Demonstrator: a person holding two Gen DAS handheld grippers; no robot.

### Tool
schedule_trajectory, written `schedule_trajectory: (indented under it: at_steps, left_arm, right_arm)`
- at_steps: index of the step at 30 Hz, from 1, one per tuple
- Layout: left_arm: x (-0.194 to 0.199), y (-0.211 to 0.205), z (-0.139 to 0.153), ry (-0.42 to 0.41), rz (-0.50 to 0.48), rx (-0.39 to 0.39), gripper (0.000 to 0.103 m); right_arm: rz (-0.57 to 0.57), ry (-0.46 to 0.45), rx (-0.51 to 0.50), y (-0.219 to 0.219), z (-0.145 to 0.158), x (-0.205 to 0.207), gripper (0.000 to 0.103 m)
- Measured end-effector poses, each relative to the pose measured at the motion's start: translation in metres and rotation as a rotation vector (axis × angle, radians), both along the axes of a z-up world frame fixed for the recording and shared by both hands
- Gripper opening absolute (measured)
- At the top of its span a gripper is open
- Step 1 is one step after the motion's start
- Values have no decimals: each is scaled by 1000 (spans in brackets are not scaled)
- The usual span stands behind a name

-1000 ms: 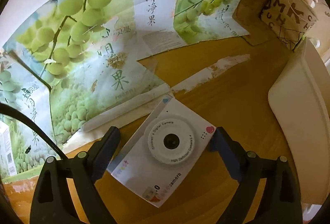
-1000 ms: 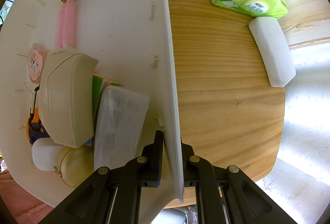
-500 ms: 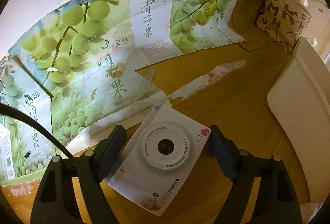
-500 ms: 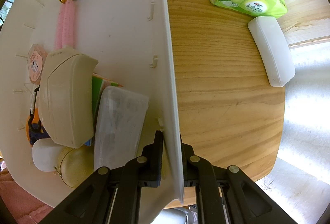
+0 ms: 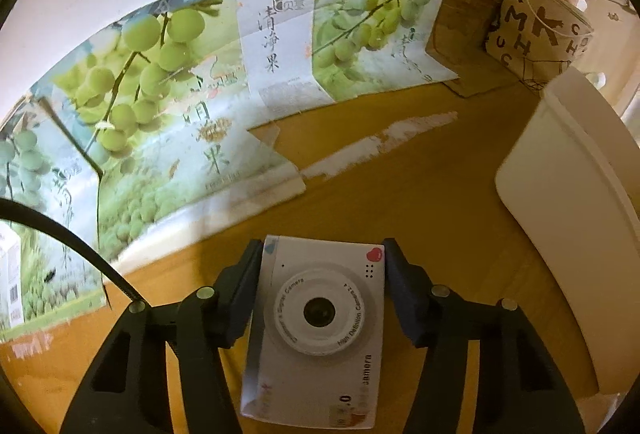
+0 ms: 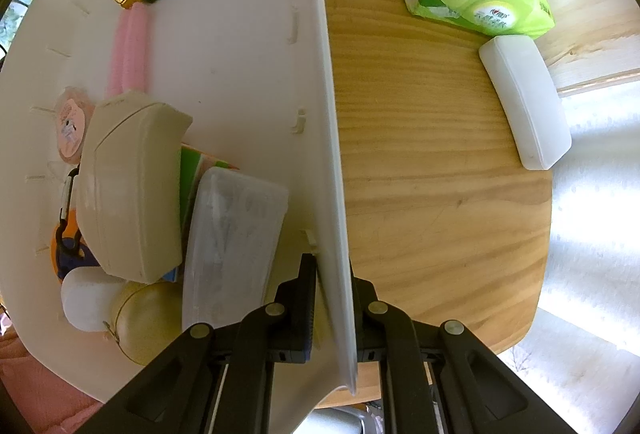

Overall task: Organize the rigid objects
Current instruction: 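Close the left tool on the white boxy toy and lift it, then carry the white toy into the bin and open the left tool while the right tool releases the bin rim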

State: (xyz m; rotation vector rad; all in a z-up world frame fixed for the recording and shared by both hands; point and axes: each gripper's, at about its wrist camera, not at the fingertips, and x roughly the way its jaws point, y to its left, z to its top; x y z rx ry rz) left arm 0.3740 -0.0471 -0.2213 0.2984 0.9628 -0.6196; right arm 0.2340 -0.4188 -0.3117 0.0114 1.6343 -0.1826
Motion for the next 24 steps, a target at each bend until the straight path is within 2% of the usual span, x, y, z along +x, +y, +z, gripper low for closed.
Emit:
schedule_trajectory:
  at_steps: [10,19,22,24]
  left_arm:
    - [-51,5,6,33,75,-5,61]
    - [-113,7,32,22,182,-30,60]
    - [-140,4,48,5,213,-31,60]
    - [-157,2,57,-9,227,-34,60]
  right_arm:
    - [25,-63,8,2,5,-13,12]
    - [78,-132,36,5,14,-30,12]
    - [83,-164,52,1,21,-40,15]
    - [84,-187,58,-3,26,-44,24]
